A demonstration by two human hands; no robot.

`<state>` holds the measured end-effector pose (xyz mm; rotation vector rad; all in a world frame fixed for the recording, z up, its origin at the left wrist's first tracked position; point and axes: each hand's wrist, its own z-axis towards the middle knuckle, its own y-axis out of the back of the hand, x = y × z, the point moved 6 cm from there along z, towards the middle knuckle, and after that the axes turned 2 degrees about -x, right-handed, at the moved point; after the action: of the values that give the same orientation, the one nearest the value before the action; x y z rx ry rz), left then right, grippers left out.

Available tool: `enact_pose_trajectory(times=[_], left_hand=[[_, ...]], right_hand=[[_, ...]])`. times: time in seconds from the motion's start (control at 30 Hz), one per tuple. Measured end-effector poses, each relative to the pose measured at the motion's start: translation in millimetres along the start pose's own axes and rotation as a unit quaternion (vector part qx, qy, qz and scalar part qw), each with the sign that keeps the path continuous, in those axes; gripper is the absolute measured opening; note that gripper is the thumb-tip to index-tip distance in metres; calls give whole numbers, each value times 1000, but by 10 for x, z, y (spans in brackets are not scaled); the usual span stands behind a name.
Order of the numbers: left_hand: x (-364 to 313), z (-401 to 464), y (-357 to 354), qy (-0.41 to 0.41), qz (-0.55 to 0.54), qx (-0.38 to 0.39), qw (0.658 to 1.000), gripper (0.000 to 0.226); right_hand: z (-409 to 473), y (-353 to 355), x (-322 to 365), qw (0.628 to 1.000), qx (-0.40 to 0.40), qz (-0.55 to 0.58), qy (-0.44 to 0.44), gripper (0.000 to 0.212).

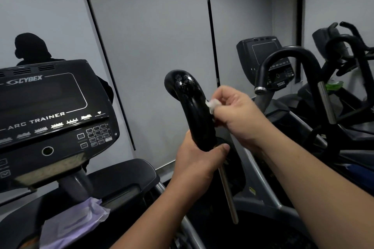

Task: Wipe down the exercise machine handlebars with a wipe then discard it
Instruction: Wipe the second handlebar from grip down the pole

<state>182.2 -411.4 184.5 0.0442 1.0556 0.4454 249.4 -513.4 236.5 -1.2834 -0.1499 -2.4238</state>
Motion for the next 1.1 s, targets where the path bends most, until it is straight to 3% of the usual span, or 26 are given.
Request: enact_pose_trajectory(times=[0.1, 0.27, 0.43, 0.57, 0.73, 0.8, 0.9, 0.97, 1.1], left_hand=[[6, -2, 8, 11, 18, -4, 1000, 34], [12, -8, 10, -8, -4, 2, 1000, 39], [42, 9, 13, 5, 22, 0, 1000, 36], [18, 5, 4, -14, -2, 18, 1000, 37], [13, -1, -6, -30, 16, 26, 999, 30], [14, 0, 1, -33, 21, 20, 999, 34], [20, 12, 12, -28, 9, 9, 1000, 34], [36, 8, 3, -21, 4, 10, 1000, 35], [87, 18, 6, -6, 16, -3, 1000, 34]], right_hand=[[97, -24, 65, 996, -17, 87, 0, 34], [-99, -89, -167, 992, 58, 72, -87, 35], [73, -48, 16, 989, -4, 144, -44, 32], [-165, -28, -157, 998, 40, 14, -54, 32], [56, -48, 332, 996, -55, 49, 45, 18], [50, -130, 401, 992, -85, -8, 94, 17], [-56, -206, 479, 947, -100, -224, 207, 12], [8, -171, 529, 932, -112, -260, 227, 6], [39, -256, 612, 901, -109, -322, 271, 14]])
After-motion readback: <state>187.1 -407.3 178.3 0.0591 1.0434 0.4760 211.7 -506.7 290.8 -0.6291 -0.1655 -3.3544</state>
